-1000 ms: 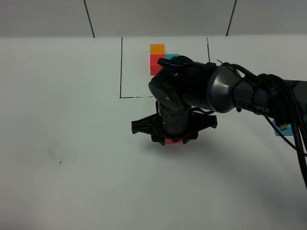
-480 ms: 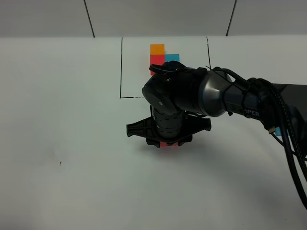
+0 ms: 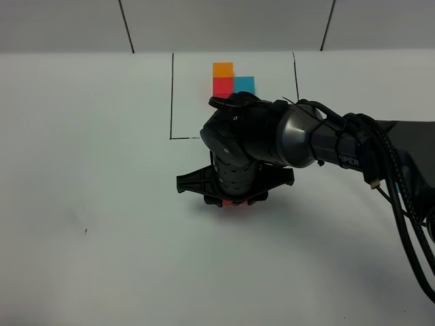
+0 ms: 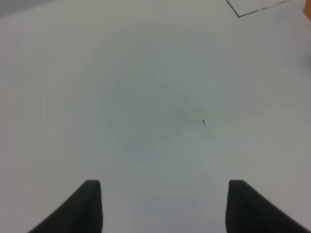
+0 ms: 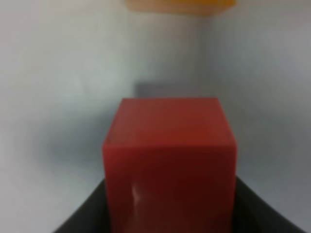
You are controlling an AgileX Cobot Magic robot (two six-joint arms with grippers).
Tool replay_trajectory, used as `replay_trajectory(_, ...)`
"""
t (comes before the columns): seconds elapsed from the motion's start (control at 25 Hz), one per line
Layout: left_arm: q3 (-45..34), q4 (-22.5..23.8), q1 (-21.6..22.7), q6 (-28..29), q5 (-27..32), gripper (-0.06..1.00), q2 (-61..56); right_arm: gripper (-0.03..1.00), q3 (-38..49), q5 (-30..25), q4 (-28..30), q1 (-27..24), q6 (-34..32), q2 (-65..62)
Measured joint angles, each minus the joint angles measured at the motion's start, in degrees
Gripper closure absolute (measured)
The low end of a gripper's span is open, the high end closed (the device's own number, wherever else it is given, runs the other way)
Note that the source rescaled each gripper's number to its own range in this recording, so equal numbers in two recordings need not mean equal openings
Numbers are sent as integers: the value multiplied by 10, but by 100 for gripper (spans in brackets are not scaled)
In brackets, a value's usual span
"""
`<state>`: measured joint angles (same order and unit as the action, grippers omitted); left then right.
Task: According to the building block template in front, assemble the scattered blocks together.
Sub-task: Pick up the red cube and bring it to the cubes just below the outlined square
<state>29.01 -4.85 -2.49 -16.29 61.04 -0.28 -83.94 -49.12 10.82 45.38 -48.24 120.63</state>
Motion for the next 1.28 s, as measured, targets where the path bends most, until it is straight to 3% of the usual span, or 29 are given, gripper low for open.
replay_trajectory(0.44,0,0,0,0,0,68,0,96,-60,-27,27,0,2,56)
replay_trajectory(1.28,0,0,0,0,0,68,0,95,-71,-29,35,-2,2,74)
